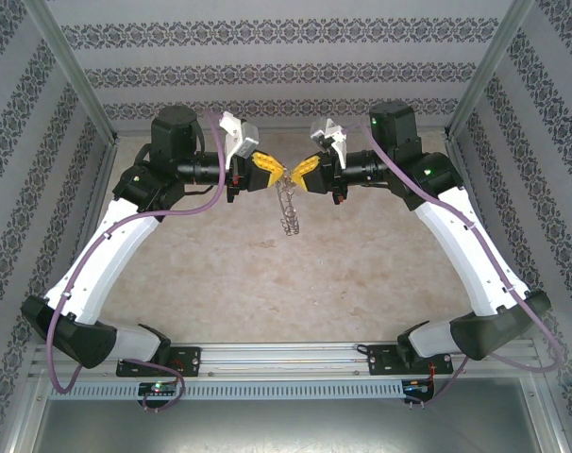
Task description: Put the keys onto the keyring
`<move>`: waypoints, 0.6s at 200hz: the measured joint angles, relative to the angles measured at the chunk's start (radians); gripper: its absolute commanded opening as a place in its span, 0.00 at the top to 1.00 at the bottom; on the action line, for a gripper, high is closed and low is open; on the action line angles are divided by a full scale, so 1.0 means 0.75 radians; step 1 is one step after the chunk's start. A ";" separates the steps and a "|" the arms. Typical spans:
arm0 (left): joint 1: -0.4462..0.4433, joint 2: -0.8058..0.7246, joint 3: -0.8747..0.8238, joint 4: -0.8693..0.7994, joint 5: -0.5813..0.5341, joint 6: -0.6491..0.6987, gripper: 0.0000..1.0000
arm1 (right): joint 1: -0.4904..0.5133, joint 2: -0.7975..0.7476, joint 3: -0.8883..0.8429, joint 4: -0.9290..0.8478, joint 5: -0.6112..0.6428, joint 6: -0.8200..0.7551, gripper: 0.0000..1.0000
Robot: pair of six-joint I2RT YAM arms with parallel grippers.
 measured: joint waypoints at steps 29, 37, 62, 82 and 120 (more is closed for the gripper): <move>0.000 0.000 0.000 0.012 -0.001 -0.013 1.00 | -0.006 0.000 -0.002 0.010 0.000 0.024 1.00; 0.000 0.000 0.000 0.013 -0.001 -0.014 1.00 | -0.006 0.000 -0.003 0.011 0.000 0.029 1.00; 0.000 0.000 0.000 0.014 -0.001 -0.022 1.00 | -0.006 0.003 -0.003 0.010 0.000 0.052 1.00; 0.000 0.000 0.000 0.014 -0.001 -0.022 1.00 | -0.006 0.019 0.001 0.011 -0.003 0.076 1.00; 0.010 0.000 -0.007 0.019 -0.002 -0.027 1.00 | -0.006 0.066 0.026 0.008 -0.020 0.113 1.00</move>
